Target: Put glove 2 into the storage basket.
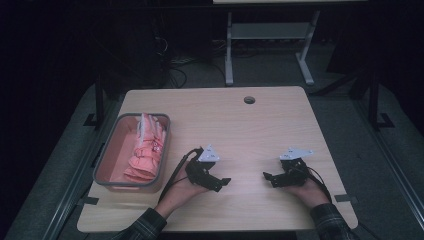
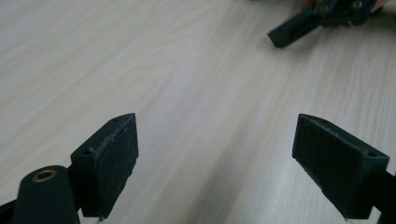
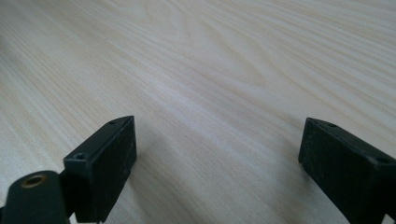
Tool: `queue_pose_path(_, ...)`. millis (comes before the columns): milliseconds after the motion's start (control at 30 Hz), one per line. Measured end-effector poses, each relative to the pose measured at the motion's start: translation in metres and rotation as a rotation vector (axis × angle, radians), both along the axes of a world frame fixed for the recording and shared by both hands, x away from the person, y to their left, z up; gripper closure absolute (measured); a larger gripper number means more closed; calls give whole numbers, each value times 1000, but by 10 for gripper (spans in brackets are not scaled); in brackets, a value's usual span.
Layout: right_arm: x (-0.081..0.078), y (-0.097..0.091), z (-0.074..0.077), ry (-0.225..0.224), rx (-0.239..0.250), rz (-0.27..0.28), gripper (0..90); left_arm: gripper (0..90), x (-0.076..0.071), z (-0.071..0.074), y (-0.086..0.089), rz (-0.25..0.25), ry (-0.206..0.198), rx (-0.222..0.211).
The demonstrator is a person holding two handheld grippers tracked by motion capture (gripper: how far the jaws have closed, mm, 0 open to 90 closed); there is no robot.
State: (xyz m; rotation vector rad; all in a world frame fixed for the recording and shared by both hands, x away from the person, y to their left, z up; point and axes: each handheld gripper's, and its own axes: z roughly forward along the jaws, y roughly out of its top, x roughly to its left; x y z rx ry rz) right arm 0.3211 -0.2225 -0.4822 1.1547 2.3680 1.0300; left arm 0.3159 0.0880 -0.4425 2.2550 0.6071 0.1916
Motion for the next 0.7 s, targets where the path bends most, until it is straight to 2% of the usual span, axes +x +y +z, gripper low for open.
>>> queue_pose_path(167, 0, 0, 0, 0, 0, 0, 107, 134, -3, -11, -8, -19, 2, 37)
queue_pose_path(300, 0, 0, 0, 2, 1, 0, 107, 133, -5, -19, -12, -27, -2, 38)
queue_pose_path(533, 0, 0, 0, 0, 0, 0, 107, 126, -7, -31, -19, -50, -8, 70)
queue_pose_path(700, 0, 0, 0, 0, 0, 1, 107, 124, -8, -35, -16, -59, -36, 40)
